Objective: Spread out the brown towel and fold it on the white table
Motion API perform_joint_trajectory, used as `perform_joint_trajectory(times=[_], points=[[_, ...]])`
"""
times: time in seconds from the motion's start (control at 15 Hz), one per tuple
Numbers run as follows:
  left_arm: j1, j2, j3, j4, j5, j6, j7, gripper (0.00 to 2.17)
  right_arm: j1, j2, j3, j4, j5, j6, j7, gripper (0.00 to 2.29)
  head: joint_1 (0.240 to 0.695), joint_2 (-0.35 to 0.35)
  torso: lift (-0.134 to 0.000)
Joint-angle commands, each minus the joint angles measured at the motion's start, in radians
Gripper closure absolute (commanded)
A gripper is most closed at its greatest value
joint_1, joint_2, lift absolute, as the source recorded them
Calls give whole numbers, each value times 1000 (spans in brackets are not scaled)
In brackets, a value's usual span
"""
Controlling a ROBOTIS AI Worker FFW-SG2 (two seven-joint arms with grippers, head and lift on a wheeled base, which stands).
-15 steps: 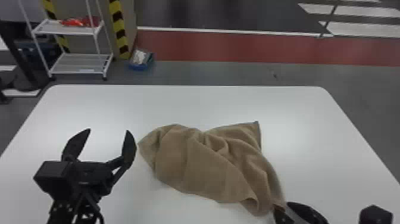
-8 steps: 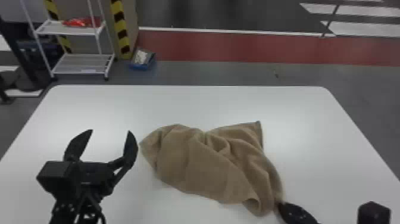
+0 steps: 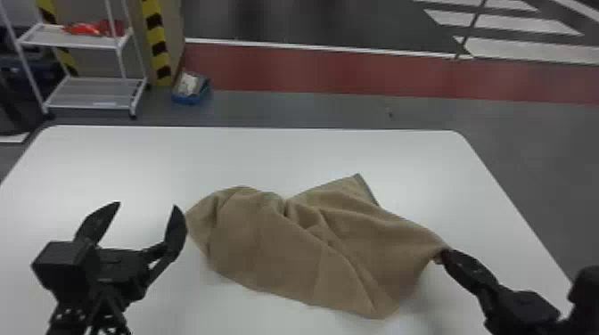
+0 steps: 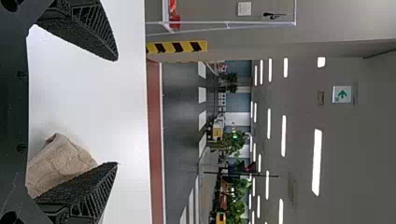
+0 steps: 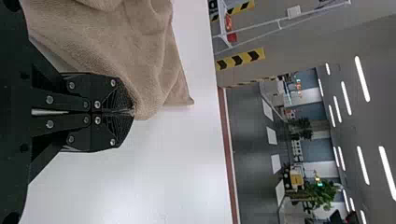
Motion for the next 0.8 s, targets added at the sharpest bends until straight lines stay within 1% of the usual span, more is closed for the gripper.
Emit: perform_joint_trajectory(times=[0.0, 0.07, 0.2, 0.33, 0.47, 0.6, 0.73], points=[[-8, -2, -3, 9, -4, 11, 0, 80, -45, 2, -34, 55, 4, -9, 0, 1595, 695, -177, -124], [-19, -3, -7, 21, -4, 39, 0, 80, -58, 3, -43, 81, 10, -12, 0, 1595, 695, -202, -124], [-39, -5, -16, 48, -4, 51, 2, 80, -73, 3, -70, 130, 10, -21, -2, 1595, 695, -220, -124], [-58, -6, -29, 55, -2, 143, 0, 90, -95, 5, -103, 171, 10, -21, -6, 1598, 695, -241, -124], [-65, -6, -38, 58, -7, 180, 0, 90, -116, 5, -144, 208, 10, -24, -12, 1595, 695, -281, -124], [-71, -6, -44, 66, -7, 189, -10, 90, -141, 5, -179, 242, 10, -21, -14, 1595, 695, -316, -124], [-84, -6, -46, 84, -7, 189, -12, 90, -142, 2, -190, 251, 10, -21, -14, 1595, 695, -350, -124]])
